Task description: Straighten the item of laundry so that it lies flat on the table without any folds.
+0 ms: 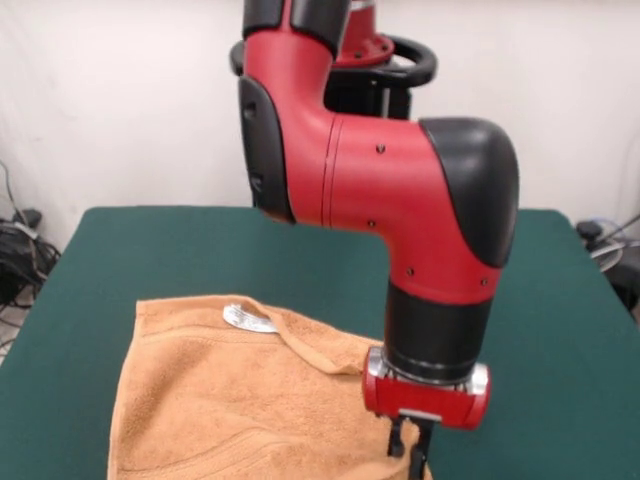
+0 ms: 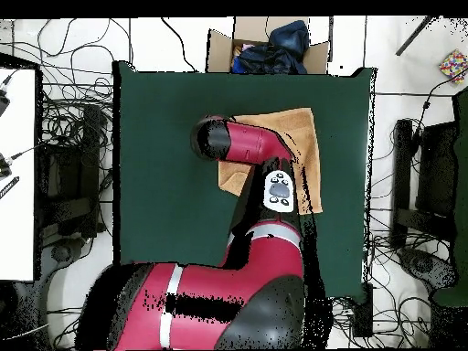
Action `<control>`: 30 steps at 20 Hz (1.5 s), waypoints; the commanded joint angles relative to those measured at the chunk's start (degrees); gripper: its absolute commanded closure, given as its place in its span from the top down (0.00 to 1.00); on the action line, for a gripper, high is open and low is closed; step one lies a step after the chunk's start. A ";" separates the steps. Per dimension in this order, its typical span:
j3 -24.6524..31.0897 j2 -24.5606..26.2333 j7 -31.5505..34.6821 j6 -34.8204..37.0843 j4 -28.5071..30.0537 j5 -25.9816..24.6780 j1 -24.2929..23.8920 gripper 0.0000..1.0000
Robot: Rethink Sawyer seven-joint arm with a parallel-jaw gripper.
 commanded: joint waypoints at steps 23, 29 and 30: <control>4.32 -6.65 7.80 1.96 6.03 0.88 0.10 1.00; 4.10 -14.21 3.78 3.17 14.16 -1.45 -2.00 1.00; 4.14 -15.12 2.76 3.49 15.13 -1.95 -2.55 1.00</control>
